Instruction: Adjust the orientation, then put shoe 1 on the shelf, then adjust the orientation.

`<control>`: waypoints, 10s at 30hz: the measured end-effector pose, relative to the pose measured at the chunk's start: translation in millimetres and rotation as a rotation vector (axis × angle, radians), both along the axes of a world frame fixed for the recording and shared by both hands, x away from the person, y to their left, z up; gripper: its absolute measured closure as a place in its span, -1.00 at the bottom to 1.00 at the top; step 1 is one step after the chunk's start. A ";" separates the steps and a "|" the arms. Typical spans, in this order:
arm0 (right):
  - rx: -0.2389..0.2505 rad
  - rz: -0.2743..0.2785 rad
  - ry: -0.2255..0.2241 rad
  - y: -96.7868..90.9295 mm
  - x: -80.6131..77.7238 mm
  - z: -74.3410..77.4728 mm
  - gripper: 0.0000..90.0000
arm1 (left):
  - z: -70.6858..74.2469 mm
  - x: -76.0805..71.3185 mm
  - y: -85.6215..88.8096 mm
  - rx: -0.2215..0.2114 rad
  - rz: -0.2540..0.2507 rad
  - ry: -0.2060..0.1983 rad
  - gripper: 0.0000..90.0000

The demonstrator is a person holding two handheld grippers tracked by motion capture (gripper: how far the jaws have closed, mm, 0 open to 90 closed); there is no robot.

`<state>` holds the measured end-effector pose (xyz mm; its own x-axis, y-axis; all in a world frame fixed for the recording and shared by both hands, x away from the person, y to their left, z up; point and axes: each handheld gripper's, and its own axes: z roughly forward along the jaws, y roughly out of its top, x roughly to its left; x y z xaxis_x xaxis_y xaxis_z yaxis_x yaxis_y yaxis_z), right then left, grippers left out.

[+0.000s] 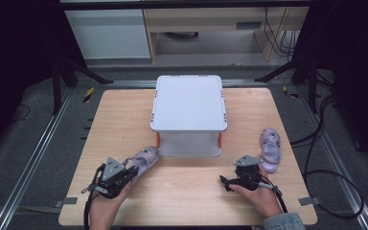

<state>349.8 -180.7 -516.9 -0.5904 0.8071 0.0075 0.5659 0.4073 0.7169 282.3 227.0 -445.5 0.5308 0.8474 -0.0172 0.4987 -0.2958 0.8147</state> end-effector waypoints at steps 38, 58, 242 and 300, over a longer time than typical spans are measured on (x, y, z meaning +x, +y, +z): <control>0.001 0.002 0.003 0.2 0.2 0.0 -0.88 | -16.4 0.7 -29.3 0.044 -0.115 0.032 -0.02; 0.001 0.002 0.002 0.2 0.2 0.0 -0.88 | -32.2 19.7 -29.0 0.058 -0.128 0.136 0.67; 0.158 0.165 -0.209 49.3 77.5 149.0 0.98 | -51.8 98.5 -114.6 0.251 -0.193 -0.054 0.99; 0.154 -0.236 -0.281 -54.1 16.0 121.6 0.04 | -37.5 92.8 13.4 0.097 0.089 0.073 -0.74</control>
<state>365.8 -234.9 -395.3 -0.3853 0.9228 0.0037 0.4040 0.1651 0.8997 375.1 240.4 -483.0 0.4541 0.8904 0.0312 0.5833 -0.3236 0.7450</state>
